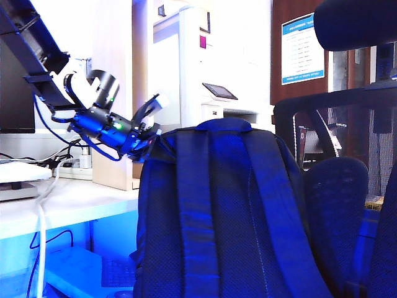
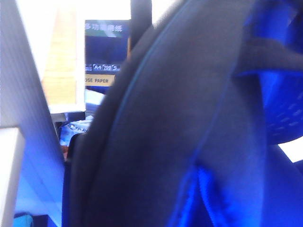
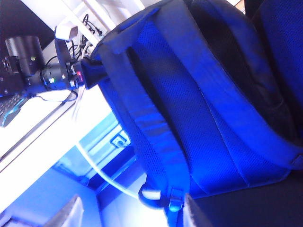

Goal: Grab the backpack from the chair and place it on the desk.

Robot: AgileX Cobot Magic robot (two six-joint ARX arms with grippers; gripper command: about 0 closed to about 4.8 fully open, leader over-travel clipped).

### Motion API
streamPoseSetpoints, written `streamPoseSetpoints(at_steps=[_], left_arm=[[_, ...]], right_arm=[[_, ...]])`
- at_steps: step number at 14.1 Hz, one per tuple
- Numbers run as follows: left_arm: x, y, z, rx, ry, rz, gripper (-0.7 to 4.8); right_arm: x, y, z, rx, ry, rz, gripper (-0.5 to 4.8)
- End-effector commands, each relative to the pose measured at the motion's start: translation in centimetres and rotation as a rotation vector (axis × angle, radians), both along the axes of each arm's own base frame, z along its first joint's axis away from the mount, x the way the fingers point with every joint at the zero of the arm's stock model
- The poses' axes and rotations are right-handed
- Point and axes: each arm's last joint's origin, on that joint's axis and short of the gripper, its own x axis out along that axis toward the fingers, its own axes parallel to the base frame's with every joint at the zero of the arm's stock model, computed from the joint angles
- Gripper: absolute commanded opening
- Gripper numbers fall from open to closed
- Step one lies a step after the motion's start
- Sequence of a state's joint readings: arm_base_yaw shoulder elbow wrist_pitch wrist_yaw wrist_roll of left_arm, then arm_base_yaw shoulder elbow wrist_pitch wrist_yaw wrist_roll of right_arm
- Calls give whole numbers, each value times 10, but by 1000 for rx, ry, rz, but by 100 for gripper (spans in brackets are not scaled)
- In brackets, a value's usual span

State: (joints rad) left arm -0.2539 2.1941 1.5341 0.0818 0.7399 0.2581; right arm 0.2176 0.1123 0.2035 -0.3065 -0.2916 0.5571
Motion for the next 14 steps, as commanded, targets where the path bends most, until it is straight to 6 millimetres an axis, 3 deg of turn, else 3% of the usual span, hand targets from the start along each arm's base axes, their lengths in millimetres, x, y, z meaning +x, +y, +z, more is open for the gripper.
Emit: streamPoseSetpoints(at_steps=[1,2,4,8,14], left_arm=[[-5,4,40,-2,-80,51,-7],[-11,6,68,-9,-140,67,-7],[-23,10,104,-26,-221,81,-7],[-72,27,205,-45,-468,235,-7],[-143,63,308,-83,-787,573,-7]], right_arm=[[-3,3,-2,38,55,112,274],[-3,3,-2,43,55,133,274],[-3,4,-1,49,41,148,274],[-5,7,5,99,10,266,274],[-7,10,18,150,-95,420,274]])
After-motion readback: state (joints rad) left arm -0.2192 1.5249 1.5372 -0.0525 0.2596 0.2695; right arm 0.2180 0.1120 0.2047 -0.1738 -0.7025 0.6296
